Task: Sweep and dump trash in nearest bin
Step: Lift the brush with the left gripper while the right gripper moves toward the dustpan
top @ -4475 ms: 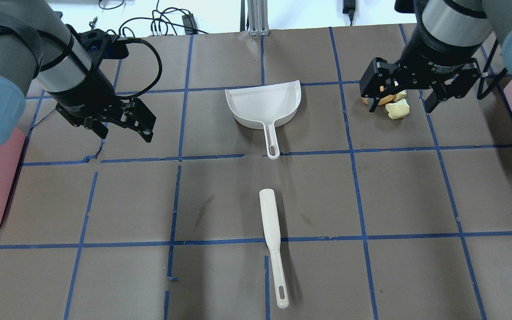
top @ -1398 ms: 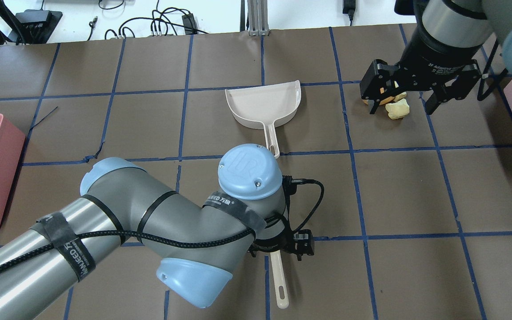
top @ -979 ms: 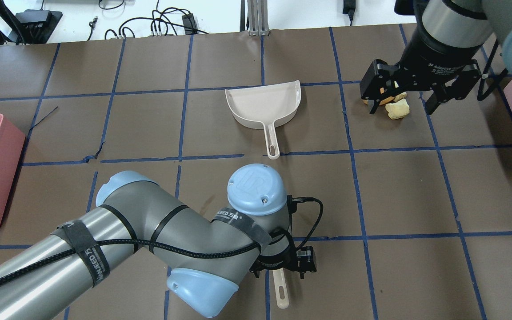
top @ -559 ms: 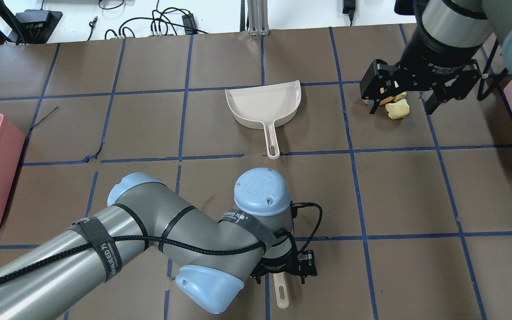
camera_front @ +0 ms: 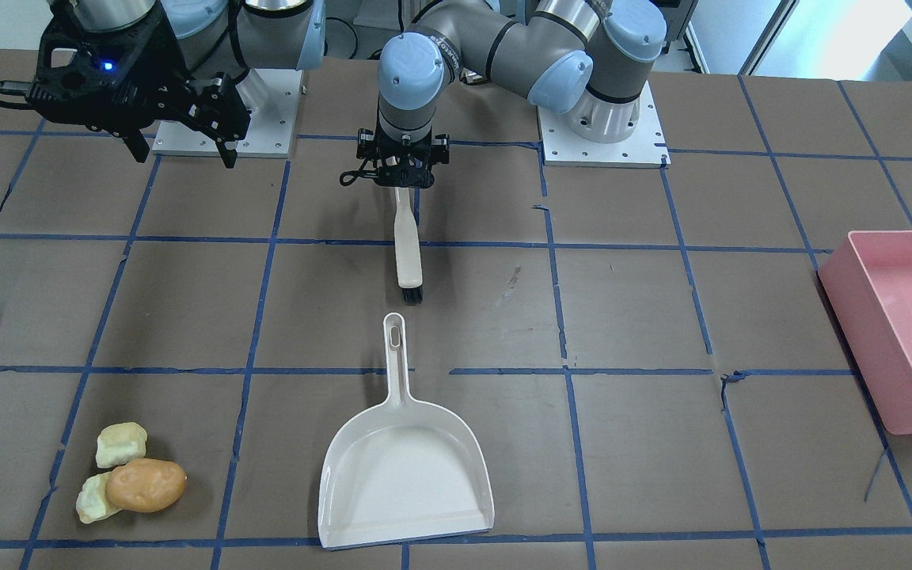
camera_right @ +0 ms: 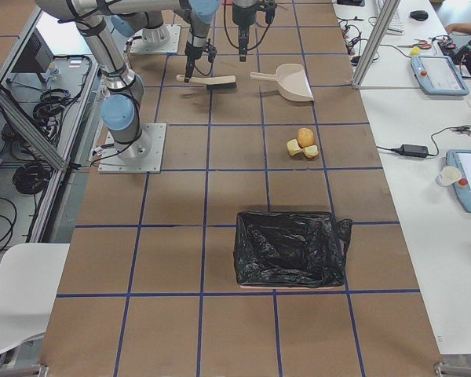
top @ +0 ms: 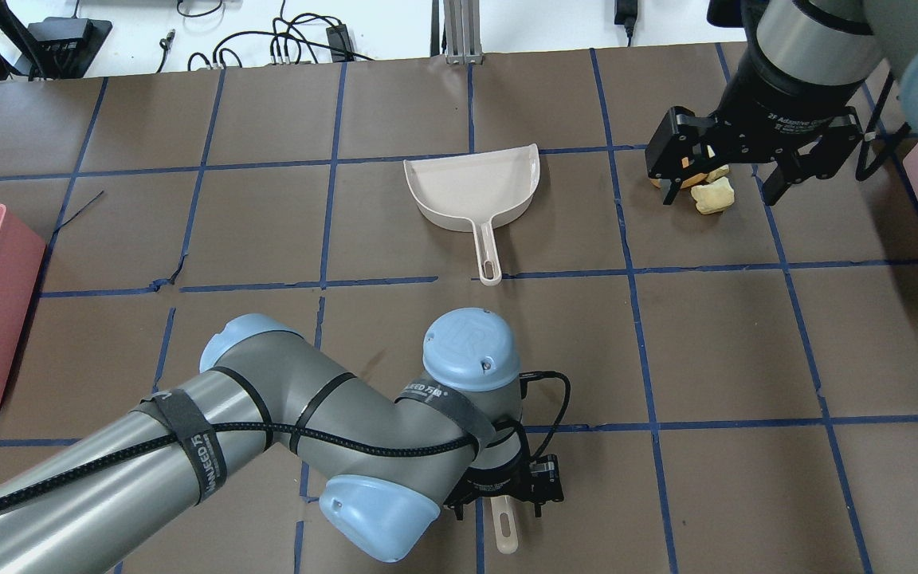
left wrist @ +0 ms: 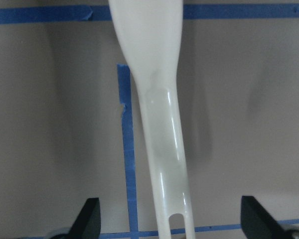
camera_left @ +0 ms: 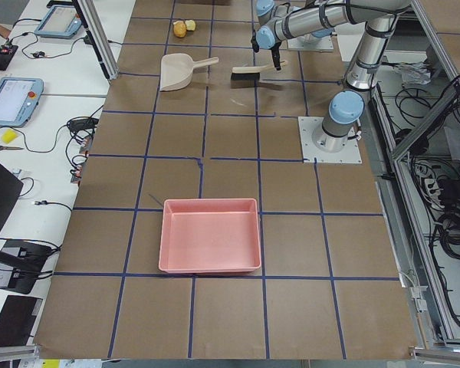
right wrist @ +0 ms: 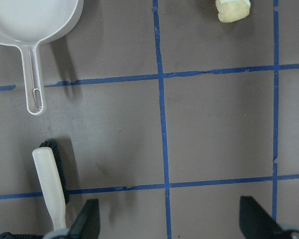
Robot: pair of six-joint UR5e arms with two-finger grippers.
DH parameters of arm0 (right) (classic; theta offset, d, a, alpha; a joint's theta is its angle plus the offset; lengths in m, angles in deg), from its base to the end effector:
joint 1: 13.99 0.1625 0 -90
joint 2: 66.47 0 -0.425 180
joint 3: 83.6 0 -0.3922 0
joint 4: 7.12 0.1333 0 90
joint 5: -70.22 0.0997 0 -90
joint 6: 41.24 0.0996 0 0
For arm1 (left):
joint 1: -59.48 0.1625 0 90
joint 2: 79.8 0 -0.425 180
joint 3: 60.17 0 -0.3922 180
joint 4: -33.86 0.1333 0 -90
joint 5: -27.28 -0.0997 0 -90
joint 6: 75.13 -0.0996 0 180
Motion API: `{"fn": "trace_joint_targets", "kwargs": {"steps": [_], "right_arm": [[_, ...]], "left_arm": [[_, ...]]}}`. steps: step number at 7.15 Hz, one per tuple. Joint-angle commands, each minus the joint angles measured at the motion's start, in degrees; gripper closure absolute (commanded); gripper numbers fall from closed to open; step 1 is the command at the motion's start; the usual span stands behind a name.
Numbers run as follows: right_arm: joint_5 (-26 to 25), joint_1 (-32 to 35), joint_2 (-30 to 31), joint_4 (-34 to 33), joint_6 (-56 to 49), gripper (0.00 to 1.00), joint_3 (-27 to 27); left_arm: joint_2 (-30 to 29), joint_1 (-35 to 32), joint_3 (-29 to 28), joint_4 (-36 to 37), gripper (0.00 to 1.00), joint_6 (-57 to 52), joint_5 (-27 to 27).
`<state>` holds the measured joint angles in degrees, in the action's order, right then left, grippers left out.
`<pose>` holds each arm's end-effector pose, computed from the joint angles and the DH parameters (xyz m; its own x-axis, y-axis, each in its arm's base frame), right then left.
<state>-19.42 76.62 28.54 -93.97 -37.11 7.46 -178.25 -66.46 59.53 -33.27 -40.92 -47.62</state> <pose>0.1388 -0.4538 0.5147 -0.9981 0.0613 -0.0073 0.0614 0.9980 -0.0135 -0.3882 -0.2642 0.2216 -0.9981 -0.0164 0.0596 0.0061 0.9332 0.3592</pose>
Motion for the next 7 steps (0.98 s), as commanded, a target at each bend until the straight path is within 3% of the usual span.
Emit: {"fn": "trace_joint_targets", "kwargs": {"steps": [1,2,3,4,5,7], "right_arm": [[0.0,0.0,0.0,0.0,0.0,0.0,0.0],[0.0,0.0,0.0,0.0,0.0,0.0,0.0],[0.0,0.0,0.0,0.0,0.0,0.0,0.0],[0.0,0.0,0.0,0.0,0.0,0.0,0.0],[0.0,0.0,0.0,0.0,0.0,0.0,0.0],[0.0,0.0,0.0,0.0,0.0,0.0,0.0]], "left_arm": [[-0.7,0.0,0.1,0.5,0.0,1.1,1.3],[-0.9,0.0,0.0,0.7,0.0,1.4,2.0],[-1.0,0.0,0.0,0.7,0.08,1.4,2.0],[-1.0,0.0,0.0,0.6,0.6,1.1,2.0],[-1.0,0.0,0.0,0.5,0.99,1.5,1.9],[-0.9,-0.2,0.0,2.0,1.0,1.5,0.3]]}}
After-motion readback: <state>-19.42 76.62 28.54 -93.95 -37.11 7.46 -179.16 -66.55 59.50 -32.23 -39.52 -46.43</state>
